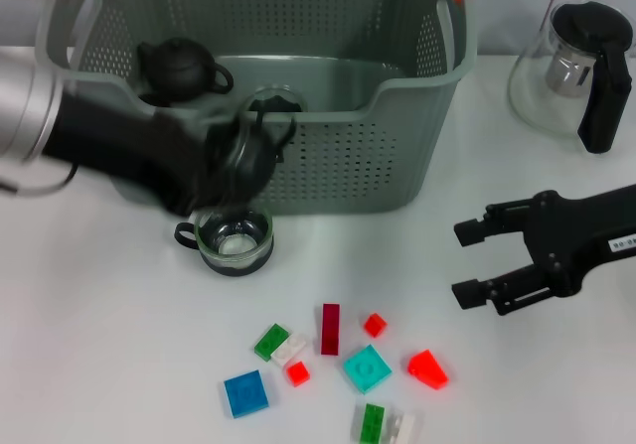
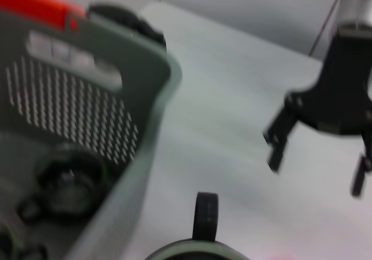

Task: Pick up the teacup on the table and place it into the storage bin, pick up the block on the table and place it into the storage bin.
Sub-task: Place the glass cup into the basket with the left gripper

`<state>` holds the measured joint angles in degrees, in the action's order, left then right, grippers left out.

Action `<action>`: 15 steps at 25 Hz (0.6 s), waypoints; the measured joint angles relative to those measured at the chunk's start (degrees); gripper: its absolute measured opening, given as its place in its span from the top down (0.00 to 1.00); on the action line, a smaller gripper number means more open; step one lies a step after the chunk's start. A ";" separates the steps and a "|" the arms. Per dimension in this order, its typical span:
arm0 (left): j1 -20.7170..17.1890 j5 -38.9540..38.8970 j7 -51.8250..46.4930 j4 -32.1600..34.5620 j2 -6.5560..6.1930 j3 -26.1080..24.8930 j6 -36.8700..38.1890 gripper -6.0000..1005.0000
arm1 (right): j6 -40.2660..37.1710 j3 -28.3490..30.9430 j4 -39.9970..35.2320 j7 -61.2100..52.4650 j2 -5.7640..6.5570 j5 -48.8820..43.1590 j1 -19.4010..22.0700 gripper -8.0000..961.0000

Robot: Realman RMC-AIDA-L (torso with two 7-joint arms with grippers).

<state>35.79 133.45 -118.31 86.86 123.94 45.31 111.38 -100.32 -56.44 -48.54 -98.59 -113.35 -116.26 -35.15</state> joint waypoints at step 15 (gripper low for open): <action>15.83 3.94 -4.15 -28.92 -8.47 1.87 -29.82 0.95 | -0.97 0.08 0.29 1.21 -0.30 -1.87 0.22 0.03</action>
<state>51.62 137.39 -122.46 57.94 115.47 47.19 81.56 -101.29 -56.35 -48.25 -97.38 -113.65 -118.13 -34.93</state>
